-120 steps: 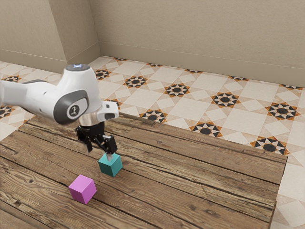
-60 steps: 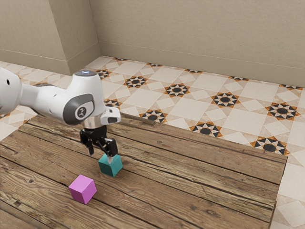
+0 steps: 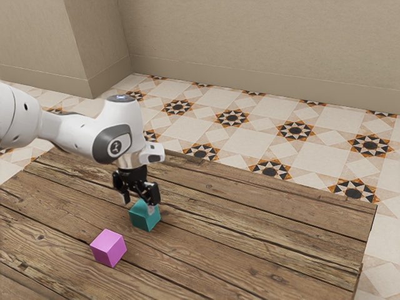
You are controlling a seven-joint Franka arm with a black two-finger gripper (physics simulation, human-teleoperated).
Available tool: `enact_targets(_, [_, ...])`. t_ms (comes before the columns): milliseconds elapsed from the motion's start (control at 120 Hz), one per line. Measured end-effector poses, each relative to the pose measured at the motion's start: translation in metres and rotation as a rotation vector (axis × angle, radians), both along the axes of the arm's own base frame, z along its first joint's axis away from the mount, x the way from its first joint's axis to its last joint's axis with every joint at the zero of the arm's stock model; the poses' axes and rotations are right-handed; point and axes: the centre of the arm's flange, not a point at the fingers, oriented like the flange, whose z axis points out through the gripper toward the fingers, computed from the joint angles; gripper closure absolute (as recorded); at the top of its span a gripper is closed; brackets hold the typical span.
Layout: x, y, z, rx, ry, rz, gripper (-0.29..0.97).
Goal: Pick up the blue block with one arm, and put the blue block on the pink block with one arm
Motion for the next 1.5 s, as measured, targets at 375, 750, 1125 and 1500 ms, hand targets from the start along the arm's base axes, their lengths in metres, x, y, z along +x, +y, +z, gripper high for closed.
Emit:
enact_targets(375, [0.013,-0.001,-0.015,-0.008,0.015,-0.01,0.0])
enact_targets(750, [0.016,0.002,-0.03,-0.002,0.037,-0.019,0.0])
enact_targets(1125, [0.015,0.004,-0.043,0.017,0.056,-0.043,0.0])
enact_targets(1500, [0.015,0.005,-0.05,0.016,0.066,-0.045,0.05])
